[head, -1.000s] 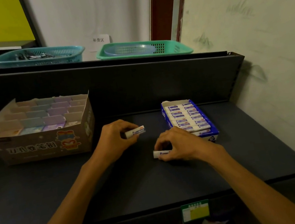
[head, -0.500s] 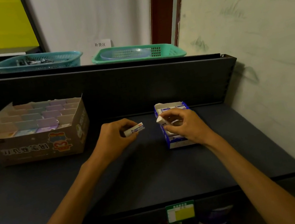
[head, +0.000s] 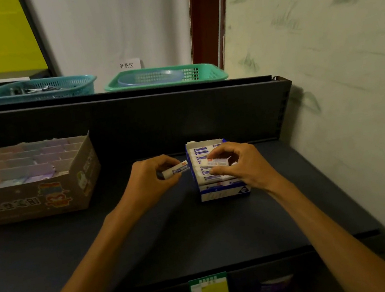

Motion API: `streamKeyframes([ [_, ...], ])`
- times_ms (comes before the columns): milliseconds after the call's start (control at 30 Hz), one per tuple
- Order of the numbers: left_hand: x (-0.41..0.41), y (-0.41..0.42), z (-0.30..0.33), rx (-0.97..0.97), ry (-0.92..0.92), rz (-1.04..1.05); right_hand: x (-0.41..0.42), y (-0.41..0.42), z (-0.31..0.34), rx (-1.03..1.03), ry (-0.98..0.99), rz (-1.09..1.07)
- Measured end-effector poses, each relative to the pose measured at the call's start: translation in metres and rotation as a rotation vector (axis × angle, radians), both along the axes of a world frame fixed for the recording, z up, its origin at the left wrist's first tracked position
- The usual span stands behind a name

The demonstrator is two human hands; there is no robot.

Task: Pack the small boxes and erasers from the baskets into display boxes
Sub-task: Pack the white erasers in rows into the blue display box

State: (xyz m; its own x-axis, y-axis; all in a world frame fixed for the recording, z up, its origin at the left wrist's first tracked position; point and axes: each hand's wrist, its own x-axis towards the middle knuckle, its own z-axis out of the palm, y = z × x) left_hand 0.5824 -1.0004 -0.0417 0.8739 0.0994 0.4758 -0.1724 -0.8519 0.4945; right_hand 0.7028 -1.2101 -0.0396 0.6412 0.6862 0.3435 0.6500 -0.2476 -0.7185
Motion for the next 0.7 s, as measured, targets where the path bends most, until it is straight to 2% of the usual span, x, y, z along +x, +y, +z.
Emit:
streamKeyframes([
  [533,0.021,-0.015,-0.001,0.034,0.032,-0.001,0.025,-0.021,-0.006,0.160,0.183,0.008],
  [700,0.027,-0.022,-0.001,0.039,0.020,0.004,0.029,-0.021,-0.008,0.170,0.135,-0.014],
])
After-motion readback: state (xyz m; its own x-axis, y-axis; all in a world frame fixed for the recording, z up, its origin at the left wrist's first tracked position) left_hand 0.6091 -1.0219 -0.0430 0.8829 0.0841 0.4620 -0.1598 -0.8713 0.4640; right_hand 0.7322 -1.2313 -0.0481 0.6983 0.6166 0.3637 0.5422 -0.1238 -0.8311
